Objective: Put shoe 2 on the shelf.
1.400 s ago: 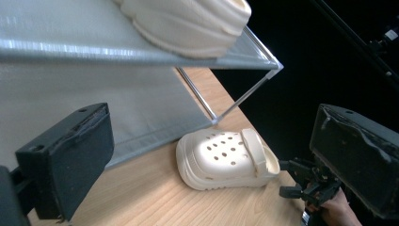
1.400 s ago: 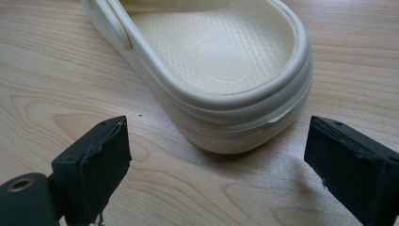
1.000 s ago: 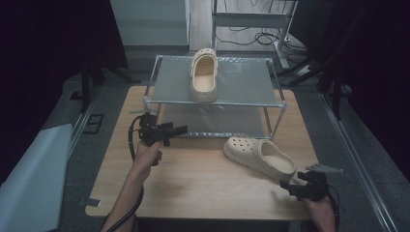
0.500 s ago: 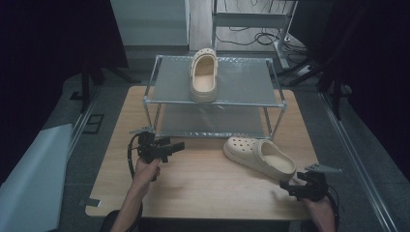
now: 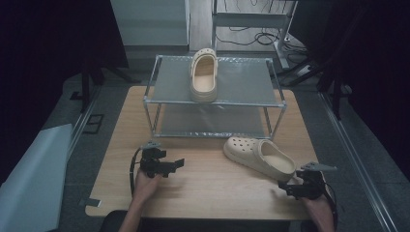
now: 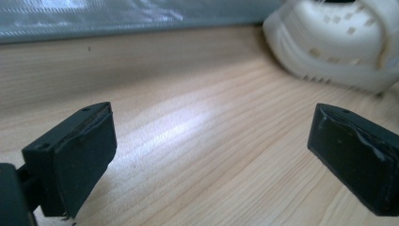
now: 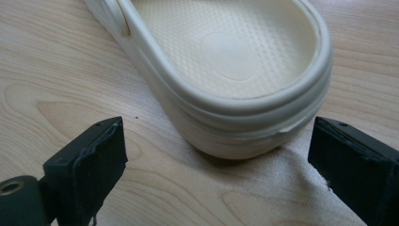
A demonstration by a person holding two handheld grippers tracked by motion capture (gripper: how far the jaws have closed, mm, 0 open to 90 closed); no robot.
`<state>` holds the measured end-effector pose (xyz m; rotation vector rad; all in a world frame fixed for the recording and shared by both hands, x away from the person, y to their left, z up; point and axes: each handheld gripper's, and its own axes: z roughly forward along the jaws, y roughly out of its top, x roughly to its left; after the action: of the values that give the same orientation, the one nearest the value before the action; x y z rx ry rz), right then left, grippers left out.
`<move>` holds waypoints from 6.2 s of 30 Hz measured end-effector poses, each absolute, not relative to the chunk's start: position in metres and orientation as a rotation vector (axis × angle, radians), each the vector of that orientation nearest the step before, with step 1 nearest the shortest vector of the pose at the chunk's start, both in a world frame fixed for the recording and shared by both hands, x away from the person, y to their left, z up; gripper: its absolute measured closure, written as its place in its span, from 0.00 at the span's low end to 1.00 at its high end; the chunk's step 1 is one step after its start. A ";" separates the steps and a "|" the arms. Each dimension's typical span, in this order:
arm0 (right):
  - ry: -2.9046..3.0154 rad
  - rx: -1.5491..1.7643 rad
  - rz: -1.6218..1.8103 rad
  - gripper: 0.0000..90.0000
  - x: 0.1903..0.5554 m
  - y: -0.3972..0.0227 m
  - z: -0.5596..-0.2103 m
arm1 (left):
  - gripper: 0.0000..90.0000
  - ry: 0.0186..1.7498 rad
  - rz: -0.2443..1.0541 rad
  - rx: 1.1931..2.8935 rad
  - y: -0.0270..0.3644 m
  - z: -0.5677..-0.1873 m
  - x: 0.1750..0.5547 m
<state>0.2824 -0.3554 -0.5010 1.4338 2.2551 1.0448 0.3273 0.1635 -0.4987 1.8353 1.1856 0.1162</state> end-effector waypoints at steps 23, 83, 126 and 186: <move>2.398 1.360 0.944 0.02 0.266 -0.328 -0.495 | 0.02 1.248 0.183 1.841 0.192 -0.503 0.323; 2.501 1.184 0.727 0.80 0.380 -0.261 -0.457 | 0.02 1.229 0.180 1.967 0.173 -0.516 0.326; 2.296 1.984 1.683 0.83 0.351 -0.333 -0.436 | 0.01 1.201 0.179 1.955 0.173 -0.514 0.328; 1.695 2.216 1.924 0.83 0.460 -0.271 -0.312 | 0.00 1.164 0.223 2.032 0.164 -0.515 0.326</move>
<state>0.4603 -0.2711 -0.3124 2.2159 1.6952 1.9241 0.3260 0.1640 -0.5151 2.0320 1.1643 0.2230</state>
